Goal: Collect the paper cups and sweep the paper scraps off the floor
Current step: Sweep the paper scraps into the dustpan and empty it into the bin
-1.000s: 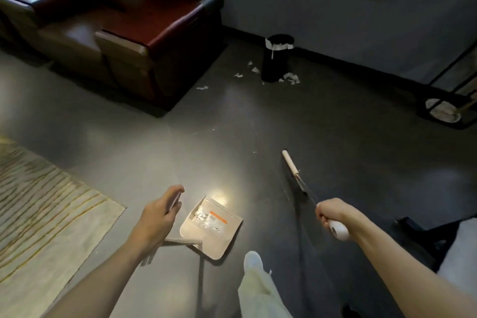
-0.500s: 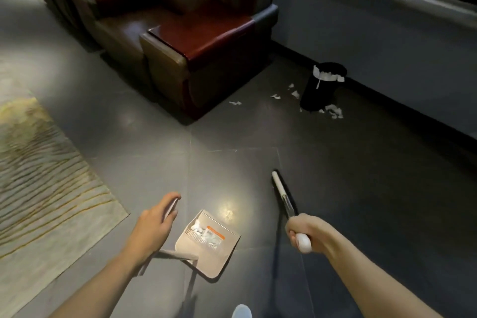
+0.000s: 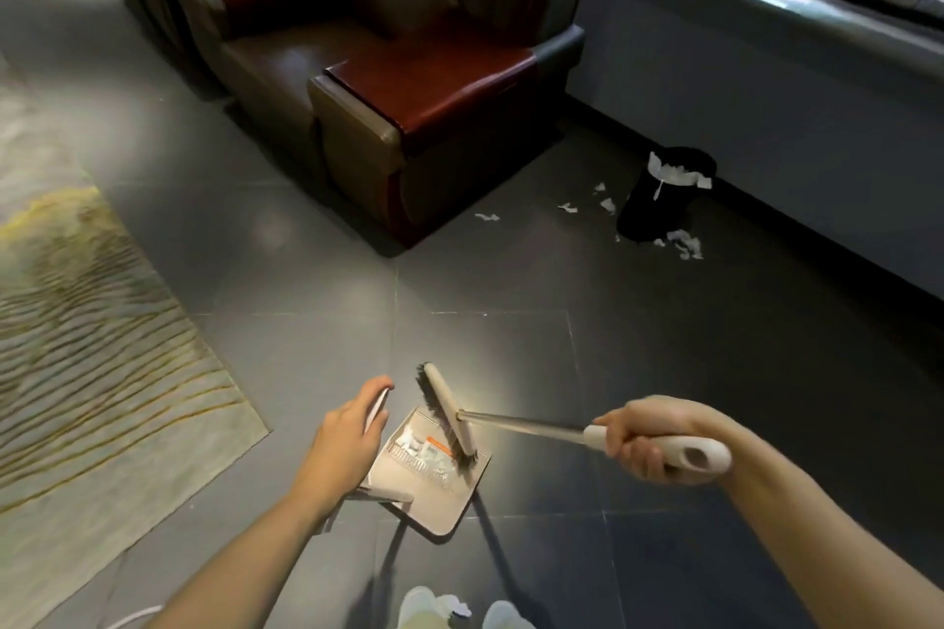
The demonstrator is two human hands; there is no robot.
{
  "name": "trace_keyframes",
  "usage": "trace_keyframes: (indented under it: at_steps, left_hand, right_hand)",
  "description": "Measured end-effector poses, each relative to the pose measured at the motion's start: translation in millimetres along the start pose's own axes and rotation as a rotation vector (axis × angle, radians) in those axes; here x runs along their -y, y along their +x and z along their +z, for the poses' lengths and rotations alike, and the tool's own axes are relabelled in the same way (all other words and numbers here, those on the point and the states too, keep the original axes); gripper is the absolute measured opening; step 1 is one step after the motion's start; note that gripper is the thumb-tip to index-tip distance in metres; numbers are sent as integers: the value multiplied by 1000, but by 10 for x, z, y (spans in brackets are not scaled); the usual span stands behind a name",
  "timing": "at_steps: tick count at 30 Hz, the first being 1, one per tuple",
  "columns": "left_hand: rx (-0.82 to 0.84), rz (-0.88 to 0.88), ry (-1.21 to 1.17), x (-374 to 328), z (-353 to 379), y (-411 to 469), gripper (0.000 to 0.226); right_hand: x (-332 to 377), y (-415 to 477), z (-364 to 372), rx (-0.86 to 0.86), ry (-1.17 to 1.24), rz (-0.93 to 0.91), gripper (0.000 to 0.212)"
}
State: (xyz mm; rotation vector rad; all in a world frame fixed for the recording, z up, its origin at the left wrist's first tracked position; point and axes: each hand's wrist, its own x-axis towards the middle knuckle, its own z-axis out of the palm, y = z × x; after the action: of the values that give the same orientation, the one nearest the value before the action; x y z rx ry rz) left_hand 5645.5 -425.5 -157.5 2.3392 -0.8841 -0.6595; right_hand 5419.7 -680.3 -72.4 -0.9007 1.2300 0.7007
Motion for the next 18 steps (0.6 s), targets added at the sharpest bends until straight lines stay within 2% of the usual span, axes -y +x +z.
trace_keyframes:
  at_steps: [4,9,11,14,18]
  left_hand:
    - [-29,-72,-40,3,-30,118,26]
    - [-82,-166,-48,-47,-37,274,26]
    - [-102,-202,-57,-69,-25,285,26]
    - [-116,-257,-43,-84,51,308,29]
    - [-126,-300,-52,-128,83,369,28]
  right_hand:
    - [411,42,-201,-40,-70,-52,36]
    - [1106,560,-254,-332,-434,-231,19]
    - [1363,821,-288,-394,-575,-275,18]
    - [1652,1122,-383,-376,-732,-254,17]
    - [1789,1284,-315,-267,-909,-220,12]
